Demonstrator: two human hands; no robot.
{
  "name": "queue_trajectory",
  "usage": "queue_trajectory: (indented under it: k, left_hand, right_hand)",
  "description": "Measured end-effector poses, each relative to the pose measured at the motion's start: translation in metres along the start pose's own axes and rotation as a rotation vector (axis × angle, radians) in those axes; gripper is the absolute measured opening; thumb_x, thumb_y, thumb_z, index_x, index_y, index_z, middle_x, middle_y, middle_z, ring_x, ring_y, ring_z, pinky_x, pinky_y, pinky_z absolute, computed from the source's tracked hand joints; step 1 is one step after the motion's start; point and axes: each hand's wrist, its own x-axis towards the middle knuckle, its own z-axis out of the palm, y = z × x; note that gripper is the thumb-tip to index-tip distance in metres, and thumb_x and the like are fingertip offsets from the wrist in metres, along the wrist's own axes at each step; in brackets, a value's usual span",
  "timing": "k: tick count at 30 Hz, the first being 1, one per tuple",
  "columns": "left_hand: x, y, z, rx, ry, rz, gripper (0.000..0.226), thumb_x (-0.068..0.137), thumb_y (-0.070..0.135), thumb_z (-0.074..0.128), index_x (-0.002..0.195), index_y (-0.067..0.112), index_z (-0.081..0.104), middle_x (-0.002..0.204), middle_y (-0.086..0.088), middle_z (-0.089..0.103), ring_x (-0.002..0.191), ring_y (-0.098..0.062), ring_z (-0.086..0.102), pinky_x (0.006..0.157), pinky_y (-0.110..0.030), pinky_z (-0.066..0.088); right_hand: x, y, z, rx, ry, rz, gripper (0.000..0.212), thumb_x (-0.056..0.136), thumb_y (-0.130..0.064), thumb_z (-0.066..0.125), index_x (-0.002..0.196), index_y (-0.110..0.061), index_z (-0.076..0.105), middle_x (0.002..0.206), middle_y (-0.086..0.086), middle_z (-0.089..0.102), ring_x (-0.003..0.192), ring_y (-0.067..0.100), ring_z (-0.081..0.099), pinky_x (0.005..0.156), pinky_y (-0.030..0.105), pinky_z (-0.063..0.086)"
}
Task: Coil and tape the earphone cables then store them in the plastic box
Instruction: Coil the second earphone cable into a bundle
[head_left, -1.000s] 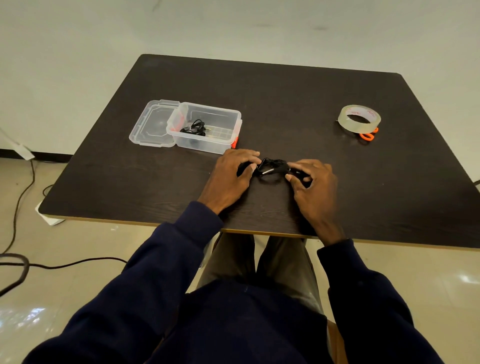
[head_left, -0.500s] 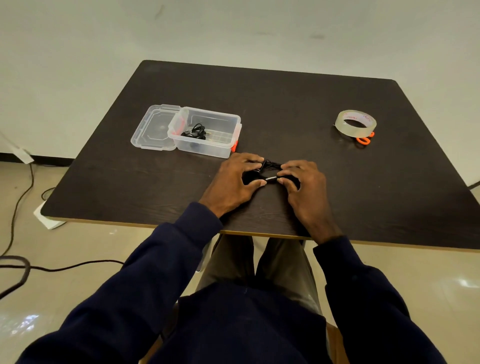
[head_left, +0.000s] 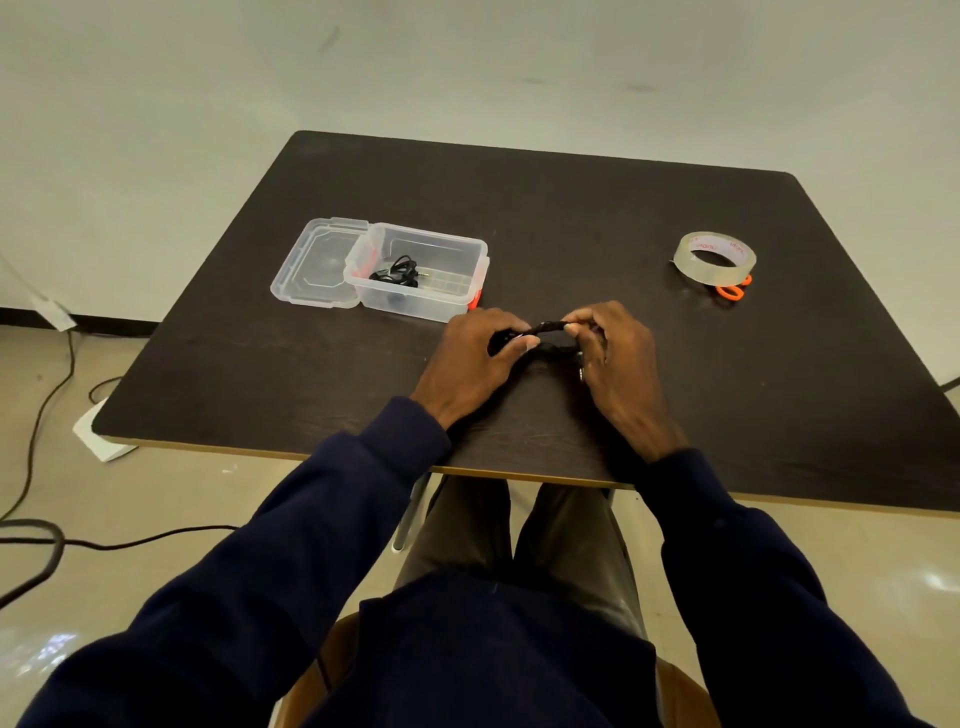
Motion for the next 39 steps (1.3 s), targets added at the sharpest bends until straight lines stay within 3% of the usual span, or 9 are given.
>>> queue_trajectory:
  k: [5, 8, 11, 19, 24, 28, 31, 36, 39]
  left_hand:
    - [0.004, 0.004, -0.007, -0.162, -0.115, -0.257, 0.012, 0.094, 0.024, 0.074, 0.102, 0.018, 0.079, 0.091, 0.004, 0.077, 0.075, -0.008, 0.074, 0.071, -0.028, 0.064]
    - [0.011, 0.007, -0.009, -0.049, -0.18, -0.326, 0.014, 0.092, 0.03, 0.076, 0.101, 0.021, 0.08, 0.089, 0.006, 0.077, 0.064, -0.005, 0.071, 0.059, -0.017, 0.056]
    - [0.014, 0.011, -0.006, -0.001, -0.136, -0.332, 0.016, 0.088, 0.03, 0.081, 0.1, 0.019, 0.081, 0.088, 0.009, 0.073, 0.065, -0.001, 0.062, 0.065, -0.015, 0.047]
    - [0.005, 0.009, 0.004, 0.059, 0.052, -0.257, 0.028, 0.084, 0.036, 0.084, 0.111, 0.028, 0.078, 0.115, 0.007, 0.071, 0.106, -0.005, 0.063, 0.093, -0.025, 0.052]
    - [0.002, 0.006, 0.007, 0.044, 0.042, -0.225, 0.028, 0.088, 0.037, 0.08, 0.114, 0.027, 0.078, 0.112, 0.008, 0.07, 0.1, -0.004, 0.062, 0.087, -0.022, 0.053]
    - [0.001, 0.003, 0.01, 0.065, 0.059, -0.223, 0.029, 0.088, 0.04, 0.079, 0.115, 0.03, 0.077, 0.107, 0.01, 0.068, 0.095, -0.003, 0.061, 0.081, -0.018, 0.049]
    - [-0.001, 0.003, 0.012, 0.064, 0.078, -0.207, 0.03, 0.087, 0.04, 0.08, 0.116, 0.033, 0.076, 0.102, 0.011, 0.065, 0.09, -0.002, 0.058, 0.076, -0.014, 0.045]
    - [-0.002, 0.004, 0.015, 0.065, 0.069, -0.079, 0.021, 0.089, 0.03, 0.08, 0.109, 0.03, 0.079, 0.106, 0.006, 0.062, 0.094, -0.007, 0.059, 0.083, -0.028, 0.057]
    - [-0.004, 0.004, 0.017, 0.106, 0.028, -0.025, 0.017, 0.094, 0.03, 0.074, 0.109, 0.026, 0.079, 0.111, 0.004, 0.059, 0.095, -0.008, 0.059, 0.084, -0.036, 0.059]
  right_hand:
    - [0.005, -0.002, -0.007, 0.033, -0.064, 0.038, 0.01, 0.095, -0.017, 0.071, 0.101, -0.017, 0.079, 0.09, -0.009, 0.069, 0.078, -0.012, 0.06, 0.069, 0.0, 0.042]
    - [0.007, -0.001, -0.003, -0.02, -0.132, 0.075, 0.011, 0.095, -0.018, 0.071, 0.102, -0.016, 0.08, 0.092, -0.004, 0.074, 0.075, -0.008, 0.06, 0.064, 0.002, 0.042]
    - [0.005, 0.004, 0.002, -0.063, -0.128, 0.097, 0.016, 0.096, -0.019, 0.07, 0.109, -0.016, 0.078, 0.102, 0.001, 0.071, 0.082, 0.002, 0.057, 0.069, 0.007, 0.039]
    - [0.003, 0.017, 0.002, 0.067, -0.09, 0.161, 0.019, 0.087, -0.025, 0.08, 0.104, -0.026, 0.071, 0.1, -0.009, 0.064, 0.08, -0.001, 0.063, 0.068, 0.004, 0.048]
    - [-0.004, 0.017, -0.006, 0.117, -0.035, 0.15, 0.004, 0.092, -0.035, 0.072, 0.095, -0.032, 0.07, 0.098, -0.013, 0.065, 0.089, -0.009, 0.061, 0.075, 0.01, 0.053]
    - [-0.018, 0.014, -0.008, 0.112, -0.027, 0.122, 0.029, 0.078, -0.04, 0.087, 0.097, -0.023, 0.073, 0.094, -0.01, 0.064, 0.078, 0.004, 0.063, 0.065, 0.009, 0.049]
    - [-0.016, 0.012, -0.014, 0.097, -0.109, 0.131, 0.03, 0.077, -0.034, 0.089, 0.098, -0.021, 0.072, 0.095, -0.005, 0.065, 0.078, 0.007, 0.063, 0.066, 0.014, 0.053]
    - [-0.006, 0.013, -0.023, 0.046, -0.222, 0.058, 0.016, 0.087, -0.01, 0.08, 0.1, -0.017, 0.078, 0.096, 0.0, 0.069, 0.07, 0.003, 0.063, 0.064, 0.009, 0.05]
    - [-0.003, 0.015, -0.026, -0.027, -0.227, 0.011, 0.018, 0.092, -0.007, 0.073, 0.108, -0.013, 0.079, 0.102, 0.002, 0.068, 0.079, 0.003, 0.06, 0.07, 0.008, 0.046]
